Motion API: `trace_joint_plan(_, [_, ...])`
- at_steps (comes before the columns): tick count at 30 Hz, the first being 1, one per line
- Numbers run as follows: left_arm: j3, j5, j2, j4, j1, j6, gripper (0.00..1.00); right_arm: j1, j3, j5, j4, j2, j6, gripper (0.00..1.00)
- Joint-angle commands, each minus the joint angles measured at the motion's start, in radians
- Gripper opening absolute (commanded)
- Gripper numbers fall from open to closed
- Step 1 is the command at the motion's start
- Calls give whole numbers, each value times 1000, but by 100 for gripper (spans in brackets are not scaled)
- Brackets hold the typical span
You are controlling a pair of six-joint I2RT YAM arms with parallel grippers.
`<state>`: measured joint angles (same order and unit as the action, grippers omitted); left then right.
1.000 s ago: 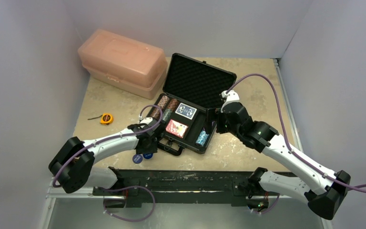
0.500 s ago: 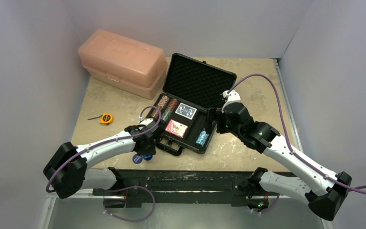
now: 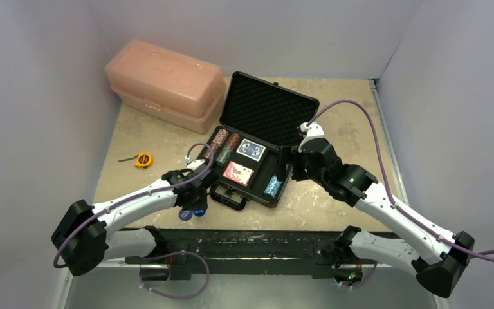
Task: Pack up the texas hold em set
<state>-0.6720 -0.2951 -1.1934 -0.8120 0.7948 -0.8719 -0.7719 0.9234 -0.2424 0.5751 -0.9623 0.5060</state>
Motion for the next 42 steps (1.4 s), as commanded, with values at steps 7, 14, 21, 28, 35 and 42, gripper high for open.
trace_joint_plan(7, [-69,0,71,-52,5,33,32,2,20,15,-28,-19,20,99])
trace_joint_plan(14, [-98,-1,69,-81,6,39,40,3,22,14,-24,-21,22,99])
trace_joint_plan(21, [-36,36,-9,0,7,13,62,3,11,7,-17,-9,22,99])
trace_joint_plan(28, [-40,53,-104,70,6,41,67,3,9,-2,-7,-1,17,99])
trace_joint_plan(35, [-39,42,-169,90,5,45,75,2,0,-10,-1,10,16,99])
trace_joint_plan(42, [-25,43,-209,126,4,36,75,4,0,-14,1,5,11,99])
